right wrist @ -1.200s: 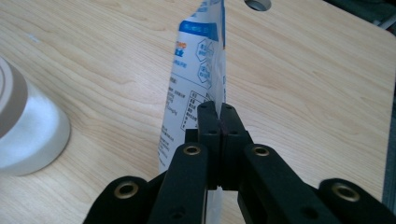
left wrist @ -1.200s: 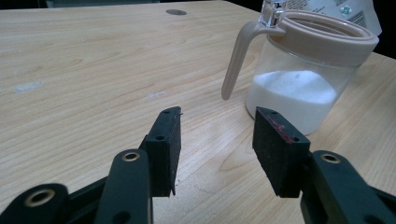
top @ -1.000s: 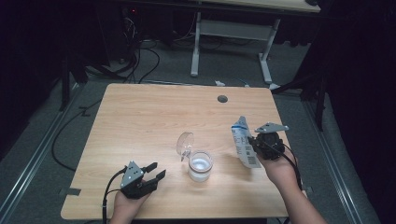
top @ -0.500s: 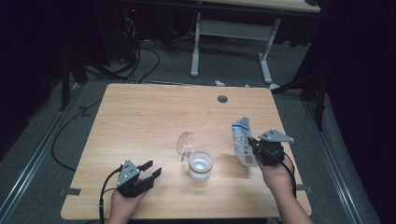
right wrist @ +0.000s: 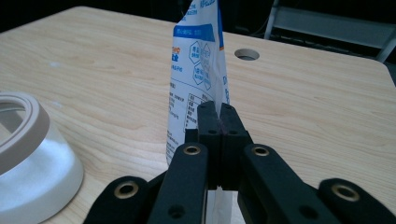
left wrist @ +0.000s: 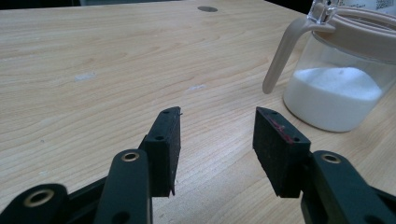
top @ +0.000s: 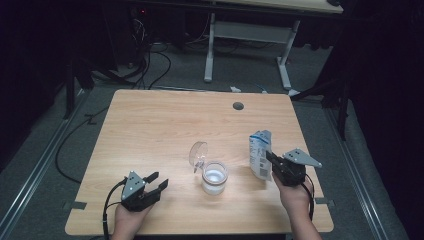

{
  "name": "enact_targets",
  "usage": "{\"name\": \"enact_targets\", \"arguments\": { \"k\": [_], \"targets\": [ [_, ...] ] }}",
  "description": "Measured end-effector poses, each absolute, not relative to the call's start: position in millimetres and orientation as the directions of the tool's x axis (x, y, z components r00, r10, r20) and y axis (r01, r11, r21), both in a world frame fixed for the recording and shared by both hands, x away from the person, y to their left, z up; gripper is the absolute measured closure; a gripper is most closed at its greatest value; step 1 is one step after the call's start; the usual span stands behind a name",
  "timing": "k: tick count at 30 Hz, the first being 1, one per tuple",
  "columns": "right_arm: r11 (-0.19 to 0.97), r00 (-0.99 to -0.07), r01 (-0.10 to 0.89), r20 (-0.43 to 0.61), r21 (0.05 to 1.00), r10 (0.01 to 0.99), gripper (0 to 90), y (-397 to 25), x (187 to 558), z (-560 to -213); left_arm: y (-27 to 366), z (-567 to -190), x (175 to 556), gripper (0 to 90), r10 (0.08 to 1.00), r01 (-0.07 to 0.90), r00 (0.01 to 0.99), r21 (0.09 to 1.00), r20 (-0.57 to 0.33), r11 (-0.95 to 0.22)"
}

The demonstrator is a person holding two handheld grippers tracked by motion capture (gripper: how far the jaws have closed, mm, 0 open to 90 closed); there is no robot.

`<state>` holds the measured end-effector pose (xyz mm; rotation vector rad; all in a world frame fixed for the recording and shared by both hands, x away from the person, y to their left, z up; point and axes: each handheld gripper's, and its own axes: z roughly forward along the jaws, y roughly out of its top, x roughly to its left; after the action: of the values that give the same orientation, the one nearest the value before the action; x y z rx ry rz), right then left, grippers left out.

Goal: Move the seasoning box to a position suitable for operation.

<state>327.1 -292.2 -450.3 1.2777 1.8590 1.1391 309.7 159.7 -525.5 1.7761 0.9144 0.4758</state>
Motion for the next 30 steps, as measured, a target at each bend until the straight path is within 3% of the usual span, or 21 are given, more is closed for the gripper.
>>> {"name": "enact_targets", "arguments": {
  "k": [16, 21, 30],
  "targets": [
    [0.037, -0.331, 0.270, 0.057, 0.962, 0.942, 90.0, -310, 322, -462, 169, -525, 307, 50.6, 0.804, 0.347, 0.592, 0.918, -0.058, -0.190],
    [-0.007, -0.317, 0.261, 0.092, 0.965, 0.944, 90.0, -323, 325, -460, 172, -526, 307, 50.2, 0.809, 0.352, 0.584, 0.917, -0.059, -0.187],
    [0.011, -0.299, 0.257, 0.069, 0.966, 0.952, 90.0, -326, 329, -462, 175, -529, 304, 49.6, 0.808, 0.361, 0.586, 0.913, -0.063, -0.191]
  ]
}}
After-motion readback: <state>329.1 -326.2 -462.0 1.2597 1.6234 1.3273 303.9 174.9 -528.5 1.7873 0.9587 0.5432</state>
